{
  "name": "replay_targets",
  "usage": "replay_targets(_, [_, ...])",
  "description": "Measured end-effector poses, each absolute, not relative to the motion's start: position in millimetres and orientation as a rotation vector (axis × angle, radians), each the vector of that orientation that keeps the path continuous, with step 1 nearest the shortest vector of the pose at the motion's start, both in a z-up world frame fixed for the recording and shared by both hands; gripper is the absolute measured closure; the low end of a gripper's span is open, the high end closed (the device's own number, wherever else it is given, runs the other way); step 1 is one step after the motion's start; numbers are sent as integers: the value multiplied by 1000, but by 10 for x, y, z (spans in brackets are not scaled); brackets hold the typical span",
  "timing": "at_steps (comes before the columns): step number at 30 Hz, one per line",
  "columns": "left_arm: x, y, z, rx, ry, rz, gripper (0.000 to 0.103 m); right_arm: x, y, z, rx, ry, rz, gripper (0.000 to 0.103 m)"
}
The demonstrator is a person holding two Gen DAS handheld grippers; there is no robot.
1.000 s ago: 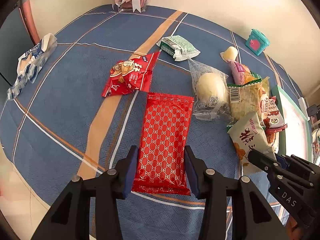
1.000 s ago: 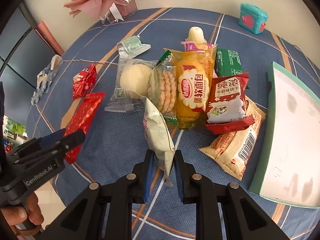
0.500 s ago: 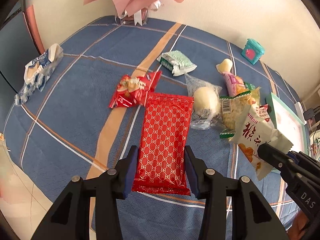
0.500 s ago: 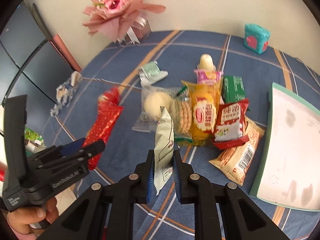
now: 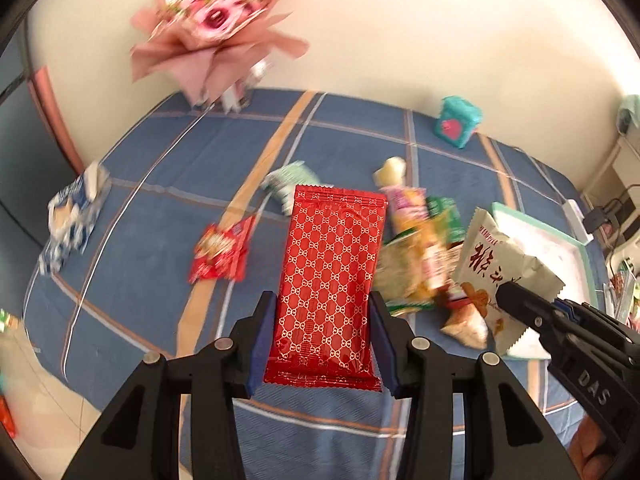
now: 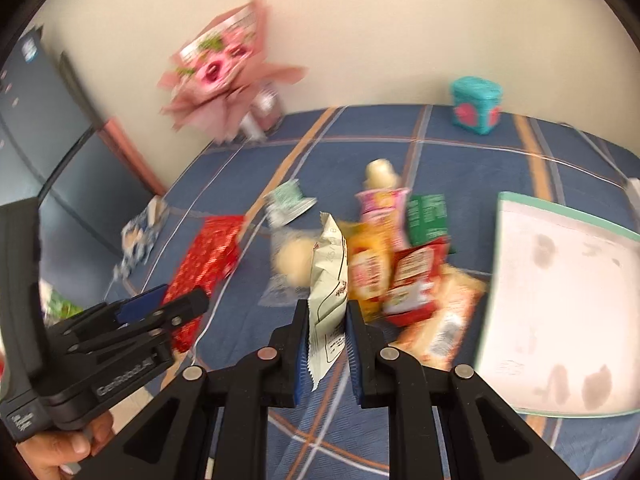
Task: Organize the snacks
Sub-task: 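Lift the red wafer bar with the left gripper while the right lifts the cream packet, then lower both snacks into the white tray and open both grippers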
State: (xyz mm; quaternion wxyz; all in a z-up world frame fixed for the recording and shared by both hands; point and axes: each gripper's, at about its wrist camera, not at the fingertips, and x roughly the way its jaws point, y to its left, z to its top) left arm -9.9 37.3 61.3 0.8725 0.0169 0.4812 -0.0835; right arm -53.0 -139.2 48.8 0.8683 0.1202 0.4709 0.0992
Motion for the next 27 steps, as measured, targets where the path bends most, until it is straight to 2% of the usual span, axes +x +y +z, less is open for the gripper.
replay_targets(15, [-4, -1144, 844, 145, 968, -400, 56, -721, -2937, 599, 399, 883, -292, 84])
replay_targets(27, [178, -2148, 326, 267, 1033, -484, 56, -579, -3608, 270, 518, 903, -382, 84])
